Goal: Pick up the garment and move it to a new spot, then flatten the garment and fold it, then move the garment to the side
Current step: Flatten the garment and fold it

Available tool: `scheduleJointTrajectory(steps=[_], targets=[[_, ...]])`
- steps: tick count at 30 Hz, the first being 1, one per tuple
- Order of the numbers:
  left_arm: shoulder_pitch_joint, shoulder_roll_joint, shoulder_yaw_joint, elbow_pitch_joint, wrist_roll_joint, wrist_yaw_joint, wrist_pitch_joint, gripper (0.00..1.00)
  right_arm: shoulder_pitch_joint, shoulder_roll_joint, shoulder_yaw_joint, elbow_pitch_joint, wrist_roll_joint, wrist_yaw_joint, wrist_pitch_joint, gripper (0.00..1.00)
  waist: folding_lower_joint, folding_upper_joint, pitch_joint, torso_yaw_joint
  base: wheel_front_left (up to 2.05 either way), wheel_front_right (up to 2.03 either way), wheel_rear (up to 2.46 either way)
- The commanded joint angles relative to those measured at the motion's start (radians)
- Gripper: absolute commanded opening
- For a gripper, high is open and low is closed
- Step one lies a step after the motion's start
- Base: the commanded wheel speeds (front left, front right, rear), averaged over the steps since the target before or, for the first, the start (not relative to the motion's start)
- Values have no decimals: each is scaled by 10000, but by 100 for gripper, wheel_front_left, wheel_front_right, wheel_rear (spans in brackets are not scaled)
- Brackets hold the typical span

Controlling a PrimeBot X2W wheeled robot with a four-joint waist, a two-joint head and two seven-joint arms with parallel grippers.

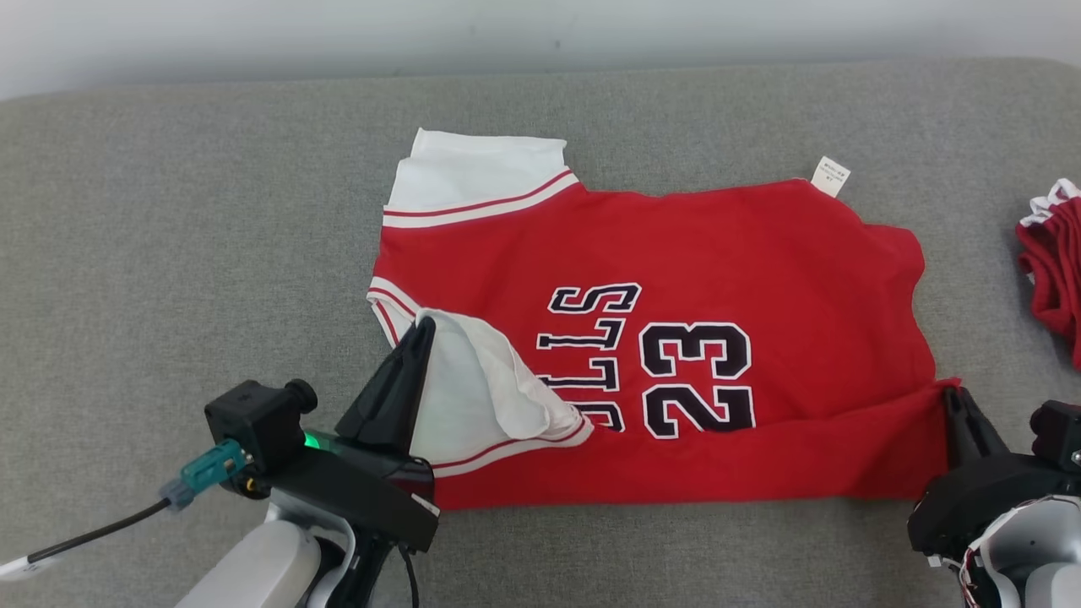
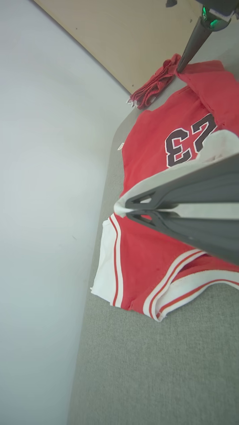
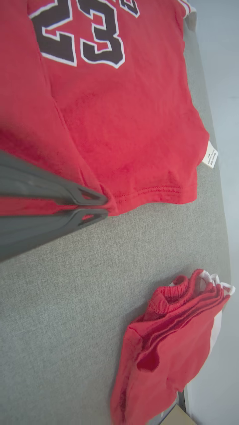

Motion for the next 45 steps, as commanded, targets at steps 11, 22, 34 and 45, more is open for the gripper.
scheduleJointTrajectory(steps=[11, 22, 34, 45], targets=[[-647, -13, 146, 418, 458, -62, -50, 0, -447, 184, -352, 131, -304, -27, -530, 0, -2, -1, 351, -77, 0, 0, 0], [-1656, -344, -147, 1667, 850, -200, 165, 0, -909, 131, -446, 687, -678, -27, -674, 0, -2, -1, 579, -61, 0, 0, 0], [-2571, -797, -587, 3741, 1714, -123, -11, 100, -1247, 234, -646, 1349, -965, -27, -871, 100, -2, -1, 361, -150, 0, 0, 0], [-1921, -235, -603, 4145, 2860, 880, -203, 100, -660, 307, -1234, 647, -846, -27, 238, 100, -2, -1, -403, -158, 0, 0, 0]])
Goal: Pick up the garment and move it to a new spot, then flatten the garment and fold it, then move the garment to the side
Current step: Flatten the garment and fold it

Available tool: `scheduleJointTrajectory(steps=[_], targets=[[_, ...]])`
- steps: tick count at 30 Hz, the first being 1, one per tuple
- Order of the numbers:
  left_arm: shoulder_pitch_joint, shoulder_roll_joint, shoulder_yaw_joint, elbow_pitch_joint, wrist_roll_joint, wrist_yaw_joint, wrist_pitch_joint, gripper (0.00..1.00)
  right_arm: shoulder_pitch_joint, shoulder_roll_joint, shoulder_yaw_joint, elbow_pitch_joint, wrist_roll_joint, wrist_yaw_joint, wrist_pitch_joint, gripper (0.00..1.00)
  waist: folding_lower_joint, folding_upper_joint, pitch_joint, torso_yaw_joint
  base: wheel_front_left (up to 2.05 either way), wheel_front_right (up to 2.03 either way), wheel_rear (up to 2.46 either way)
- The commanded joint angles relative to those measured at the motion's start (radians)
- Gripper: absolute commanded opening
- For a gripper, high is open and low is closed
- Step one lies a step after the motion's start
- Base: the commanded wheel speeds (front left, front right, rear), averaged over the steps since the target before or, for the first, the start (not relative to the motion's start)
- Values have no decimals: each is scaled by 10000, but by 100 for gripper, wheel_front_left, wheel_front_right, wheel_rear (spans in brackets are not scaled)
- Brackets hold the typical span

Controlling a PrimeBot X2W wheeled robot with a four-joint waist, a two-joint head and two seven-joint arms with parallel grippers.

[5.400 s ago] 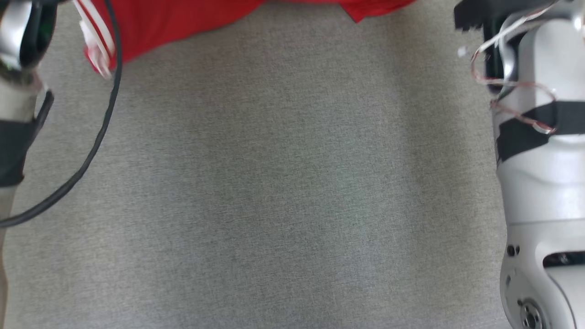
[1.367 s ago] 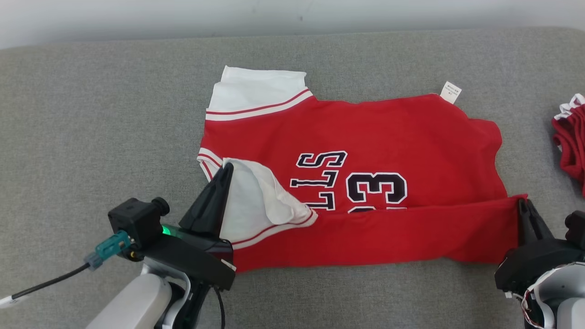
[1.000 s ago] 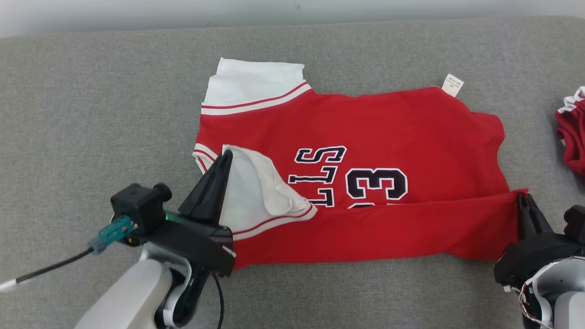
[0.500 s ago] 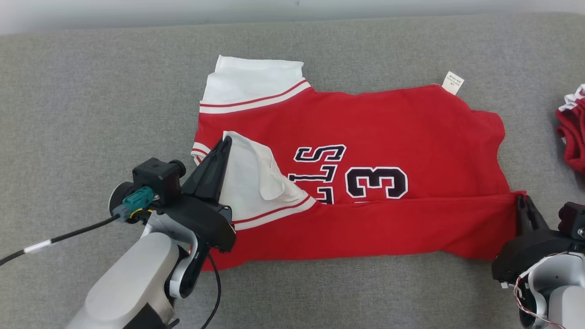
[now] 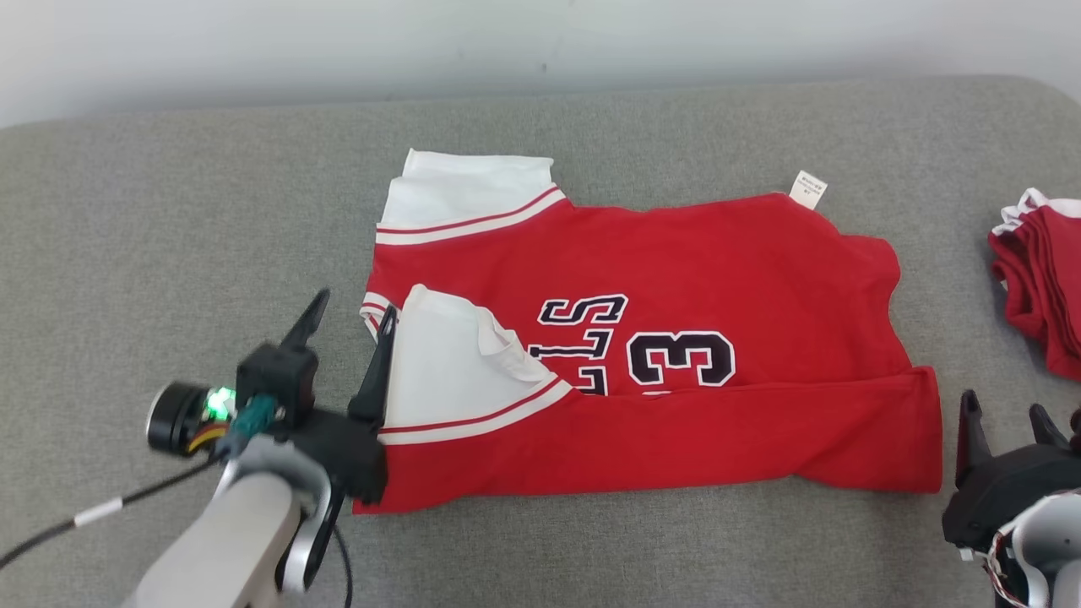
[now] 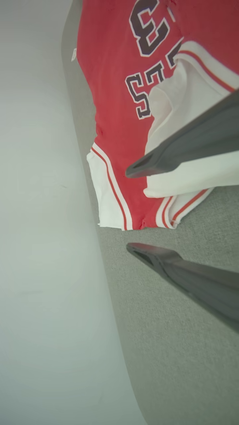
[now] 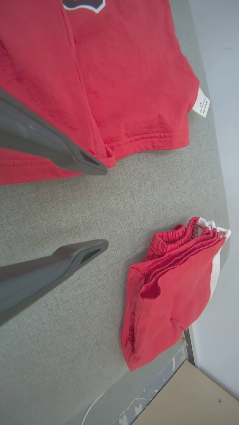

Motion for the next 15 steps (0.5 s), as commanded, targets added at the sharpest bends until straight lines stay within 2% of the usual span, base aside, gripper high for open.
scheduleJointTrajectory(steps=[1, 6, 10, 15], targets=[[304, 130, -5, -97, 101, 97, -41, 100, 155, 42, -31, -145, 57, -27, 93, 100, 1, -1, -148, 14, 0, 0, 0], [1547, 764, -265, -1138, 87, 682, 674, 100, 730, 68, -100, -713, 255, -27, 708, 100, 1, -1, -272, 63, 0, 0, 0], [2520, 1064, -319, -2137, -268, 1120, 1312, 100, 959, 70, -55, -808, 600, -27, 870, 100, 1, -1, -272, 86, 0, 0, 0], [3376, 1050, -135, -3004, -828, 1630, 1661, 100, 1079, 68, 2, -643, 831, -27, 809, 100, 1, -1, -241, 119, 0, 0, 0]])
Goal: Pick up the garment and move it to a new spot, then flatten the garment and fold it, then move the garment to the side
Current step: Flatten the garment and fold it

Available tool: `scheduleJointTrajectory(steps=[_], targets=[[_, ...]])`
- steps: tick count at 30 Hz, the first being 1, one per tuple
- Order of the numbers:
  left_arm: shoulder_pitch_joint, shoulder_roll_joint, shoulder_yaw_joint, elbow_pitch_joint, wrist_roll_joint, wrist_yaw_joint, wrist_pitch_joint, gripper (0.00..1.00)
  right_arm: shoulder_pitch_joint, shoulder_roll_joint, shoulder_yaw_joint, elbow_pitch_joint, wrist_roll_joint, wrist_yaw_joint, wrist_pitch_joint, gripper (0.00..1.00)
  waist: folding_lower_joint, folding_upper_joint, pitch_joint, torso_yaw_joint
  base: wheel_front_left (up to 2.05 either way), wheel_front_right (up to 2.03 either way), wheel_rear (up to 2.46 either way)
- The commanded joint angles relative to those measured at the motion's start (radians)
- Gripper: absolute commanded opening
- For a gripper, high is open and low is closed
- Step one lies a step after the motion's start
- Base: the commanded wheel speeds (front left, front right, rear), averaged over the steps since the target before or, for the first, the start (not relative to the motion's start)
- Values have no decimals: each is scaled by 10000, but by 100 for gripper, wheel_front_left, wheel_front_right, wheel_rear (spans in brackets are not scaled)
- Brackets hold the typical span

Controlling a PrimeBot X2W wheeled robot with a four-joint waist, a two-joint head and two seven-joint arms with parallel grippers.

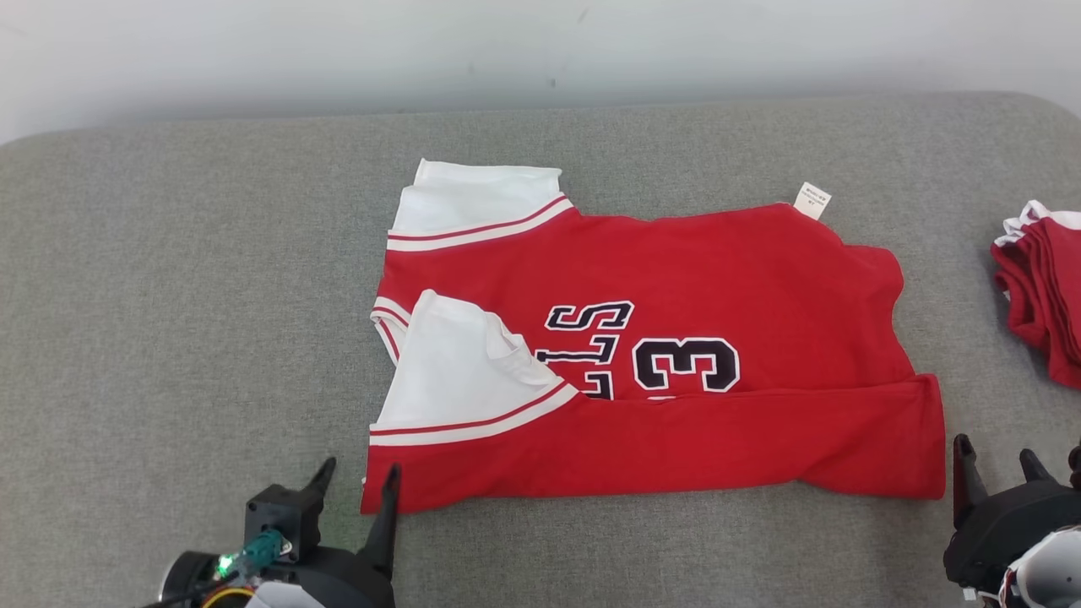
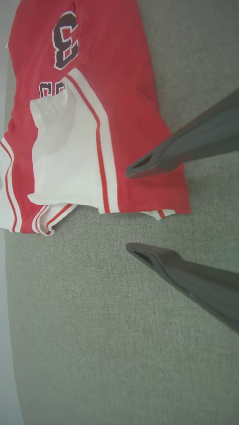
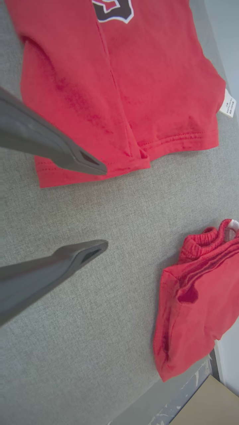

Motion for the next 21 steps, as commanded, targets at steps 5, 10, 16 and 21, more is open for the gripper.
scheduleJointTrajectory(steps=[5, 10, 16, 21], targets=[[340, -315, 77, 273, -357, 180, 74, 100, -76, 35, 211, 431, 151, -27, -86, 100, 1, 0, 38, -66, 0, 0, 0], [285, -628, 20, 937, -550, 122, 237, 100, -251, 36, 356, 871, 183, -27, -215, 100, 1, 0, 115, -121, 0, 0, 0], [82, -986, 42, 1737, -663, 55, 48, 70, -543, 35, 416, 1253, 13, -27, -293, 100, 1, 0, 263, -90, 0, 0, 0], [28, -1178, 19, 2117, -733, -112, -106, 0, -772, 37, 638, 1621, -117, -27, -125, 100, 1, 0, 330, -64, 0, 0, 0]])
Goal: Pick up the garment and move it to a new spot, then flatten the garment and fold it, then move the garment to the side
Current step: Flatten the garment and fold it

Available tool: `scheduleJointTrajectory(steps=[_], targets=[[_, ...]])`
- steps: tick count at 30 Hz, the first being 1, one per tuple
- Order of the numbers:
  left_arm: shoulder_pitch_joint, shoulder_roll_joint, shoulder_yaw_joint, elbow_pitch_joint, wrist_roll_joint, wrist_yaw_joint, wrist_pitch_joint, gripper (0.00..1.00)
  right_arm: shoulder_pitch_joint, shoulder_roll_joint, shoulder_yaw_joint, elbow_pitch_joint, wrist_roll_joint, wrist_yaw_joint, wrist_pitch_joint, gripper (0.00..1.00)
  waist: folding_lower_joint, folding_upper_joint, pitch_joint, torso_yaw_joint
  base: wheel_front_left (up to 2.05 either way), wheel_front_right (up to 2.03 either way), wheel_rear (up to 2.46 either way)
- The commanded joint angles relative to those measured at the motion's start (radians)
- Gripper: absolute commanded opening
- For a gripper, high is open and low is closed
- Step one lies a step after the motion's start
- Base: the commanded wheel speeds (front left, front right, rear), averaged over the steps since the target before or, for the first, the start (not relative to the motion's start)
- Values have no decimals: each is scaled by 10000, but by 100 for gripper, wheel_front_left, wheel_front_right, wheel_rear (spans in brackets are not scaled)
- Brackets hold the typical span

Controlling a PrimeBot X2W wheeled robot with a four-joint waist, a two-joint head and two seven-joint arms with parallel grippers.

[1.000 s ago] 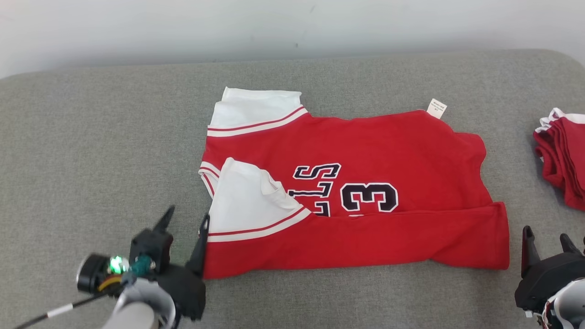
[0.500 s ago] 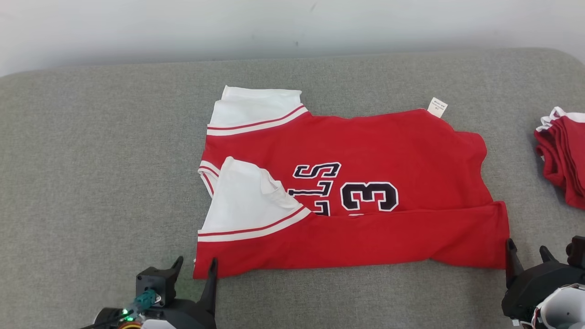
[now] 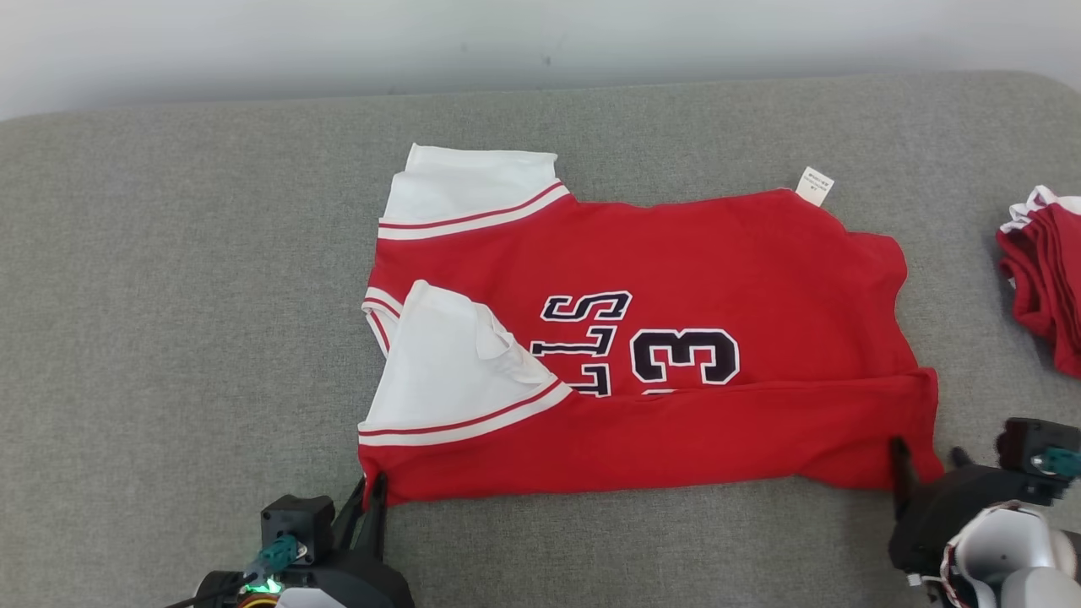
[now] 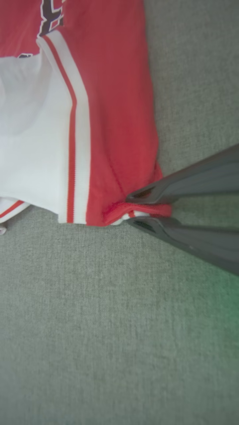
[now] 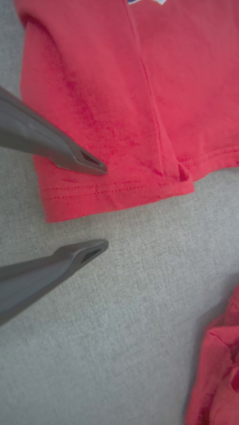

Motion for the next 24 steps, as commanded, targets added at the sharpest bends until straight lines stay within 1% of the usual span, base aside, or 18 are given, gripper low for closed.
scheduleJointTrajectory(steps=[1, 2, 5, 9, 10, 11, 12, 17, 21, 24], targets=[[104, -72, -62, 254, -69, -26, 57, 0, -68, 36, 127, 172, -30, -27, 185, 100, 1, 0, 18, 15, 0, 0, 0], [95, -69, -49, 340, -110, -76, 37, 0, -86, 36, 216, 283, -42, -27, 346, 100, 1, 0, 29, 27, 0, 0, 0], [68, -80, 43, 538, -166, -48, -94, 0, -109, 50, 396, 586, -126, -27, 840, 100, 1, 0, 55, 90, 0, 0, 0], [29, -43, 87, 704, -168, -90, -208, 0, -127, 61, 453, 775, -42, -25, 1283, 100, 1, 0, 78, 172, 0, 0, 0], [25, -54, 72, 729, -164, -110, -228, 0, -109, 69, 520, 790, -3, -25, 1388, 72, 1, 0, 77, 190, 0, 0, 0], [28, -71, 50, 739, -165, -149, -236, 0, -92, 77, 538, 753, 38, -25, 1441, 19, 1, 0, 75, 205, 0, 0, 0], [21, -73, 12, 738, -142, -203, -254, 0, -75, 75, 555, 687, 58, -25, 1453, 0, 1, 0, 67, 219, 0, 0, 0], [141, -38, -178, 686, -124, -417, -168, 0, 112, 37, 284, 253, 75, -27, 1402, 0, 1, 0, -44, 218, 0, 0, 0], [366, 211, -160, 343, -256, -429, -52, 0, 251, 25, -19, -337, 152, -28, 1296, 0, 1, 0, -196, 151, 0, 0, 0], [605, 522, -88, -203, -357, -307, 102, 0, 451, 20, -204, -746, 161, -29, 1294, 0, 1, 0, -313, 99, 0, 0, 0]])
